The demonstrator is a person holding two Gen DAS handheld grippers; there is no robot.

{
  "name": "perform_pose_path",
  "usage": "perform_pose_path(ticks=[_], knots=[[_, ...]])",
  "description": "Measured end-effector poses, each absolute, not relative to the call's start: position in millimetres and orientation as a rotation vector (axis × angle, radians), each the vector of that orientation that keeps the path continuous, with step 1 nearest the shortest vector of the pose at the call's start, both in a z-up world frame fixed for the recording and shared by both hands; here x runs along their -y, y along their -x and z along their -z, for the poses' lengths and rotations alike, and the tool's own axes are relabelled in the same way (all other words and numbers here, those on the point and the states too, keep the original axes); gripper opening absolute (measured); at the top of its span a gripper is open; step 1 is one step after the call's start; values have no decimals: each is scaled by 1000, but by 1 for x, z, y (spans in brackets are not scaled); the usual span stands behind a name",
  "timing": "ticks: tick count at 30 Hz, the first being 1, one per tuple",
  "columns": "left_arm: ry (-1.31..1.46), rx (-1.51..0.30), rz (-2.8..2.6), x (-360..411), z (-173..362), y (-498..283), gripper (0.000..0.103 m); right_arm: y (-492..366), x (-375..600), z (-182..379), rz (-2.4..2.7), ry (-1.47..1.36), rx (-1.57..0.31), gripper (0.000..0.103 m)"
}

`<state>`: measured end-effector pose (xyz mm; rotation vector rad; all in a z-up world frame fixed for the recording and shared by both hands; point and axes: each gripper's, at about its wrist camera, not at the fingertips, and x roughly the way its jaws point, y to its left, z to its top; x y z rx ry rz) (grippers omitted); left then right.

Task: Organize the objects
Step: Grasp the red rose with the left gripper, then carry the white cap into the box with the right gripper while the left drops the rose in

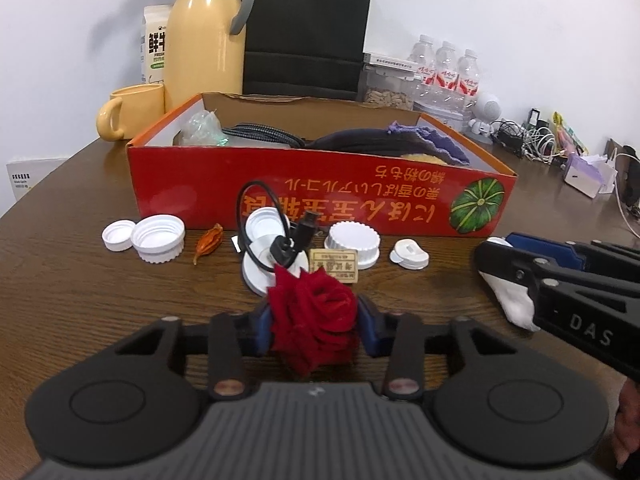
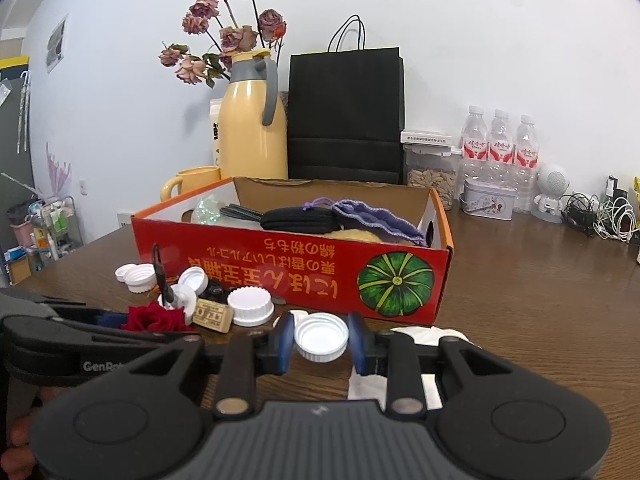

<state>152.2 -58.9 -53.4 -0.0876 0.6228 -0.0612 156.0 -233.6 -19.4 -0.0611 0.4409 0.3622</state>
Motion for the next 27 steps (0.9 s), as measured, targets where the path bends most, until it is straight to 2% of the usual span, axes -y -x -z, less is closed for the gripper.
perform_pose_path(ticks=[16,27], knots=[[110,-583,136,48,30,-126,37,-148,230,16,-350,94,-424,27],[84,-419,165,41,-28,-128,37,-148,219,-42,-370,112,-288,27]])
